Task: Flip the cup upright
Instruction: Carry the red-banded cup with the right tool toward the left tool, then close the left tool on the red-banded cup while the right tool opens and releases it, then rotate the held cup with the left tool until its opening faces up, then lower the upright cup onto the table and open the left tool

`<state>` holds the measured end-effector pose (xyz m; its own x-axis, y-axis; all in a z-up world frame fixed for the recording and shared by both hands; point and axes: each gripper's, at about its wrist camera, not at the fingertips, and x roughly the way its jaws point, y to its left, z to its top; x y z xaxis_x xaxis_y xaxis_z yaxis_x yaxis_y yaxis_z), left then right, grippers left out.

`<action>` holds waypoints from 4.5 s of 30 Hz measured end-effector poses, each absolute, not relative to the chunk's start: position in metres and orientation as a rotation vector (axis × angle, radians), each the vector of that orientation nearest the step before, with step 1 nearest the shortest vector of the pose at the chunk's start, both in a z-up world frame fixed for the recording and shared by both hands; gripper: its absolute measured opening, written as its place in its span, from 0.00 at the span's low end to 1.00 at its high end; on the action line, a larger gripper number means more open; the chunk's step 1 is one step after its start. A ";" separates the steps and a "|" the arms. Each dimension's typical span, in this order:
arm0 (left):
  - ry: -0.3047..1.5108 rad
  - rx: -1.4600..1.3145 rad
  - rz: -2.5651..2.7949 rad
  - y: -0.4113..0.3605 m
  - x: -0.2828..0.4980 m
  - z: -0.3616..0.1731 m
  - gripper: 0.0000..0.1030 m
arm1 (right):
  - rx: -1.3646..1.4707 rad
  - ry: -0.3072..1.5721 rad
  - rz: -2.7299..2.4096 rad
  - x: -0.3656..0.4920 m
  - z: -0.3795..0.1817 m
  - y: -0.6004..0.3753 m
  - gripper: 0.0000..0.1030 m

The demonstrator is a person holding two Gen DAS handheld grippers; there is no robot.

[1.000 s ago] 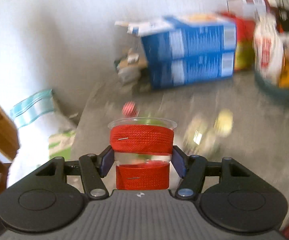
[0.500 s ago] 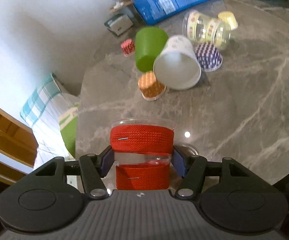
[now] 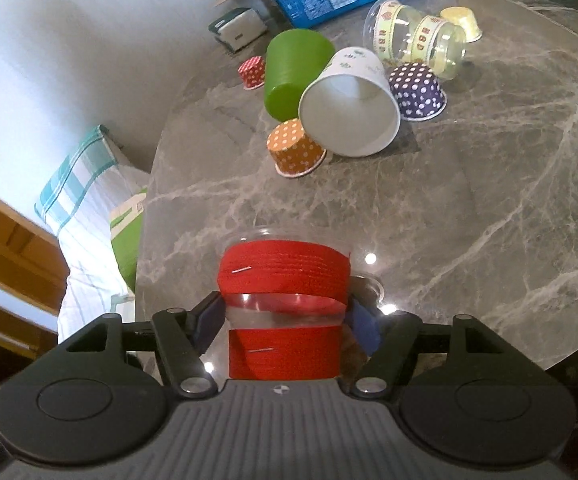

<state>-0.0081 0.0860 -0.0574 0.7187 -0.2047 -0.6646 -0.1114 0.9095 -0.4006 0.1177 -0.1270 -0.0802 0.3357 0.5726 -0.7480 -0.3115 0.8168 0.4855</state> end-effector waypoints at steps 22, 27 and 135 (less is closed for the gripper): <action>1.099 -0.427 -0.075 0.021 0.090 -0.058 0.93 | 0.155 0.972 0.701 0.097 -0.085 -0.137 0.67; 1.115 -0.432 -0.078 0.010 0.096 -0.058 0.90 | 0.174 0.968 0.722 0.097 -0.087 -0.140 0.66; 0.072 0.019 -0.022 -0.032 -0.047 -0.137 0.97 | 0.198 0.246 0.450 0.046 -0.120 -0.218 0.99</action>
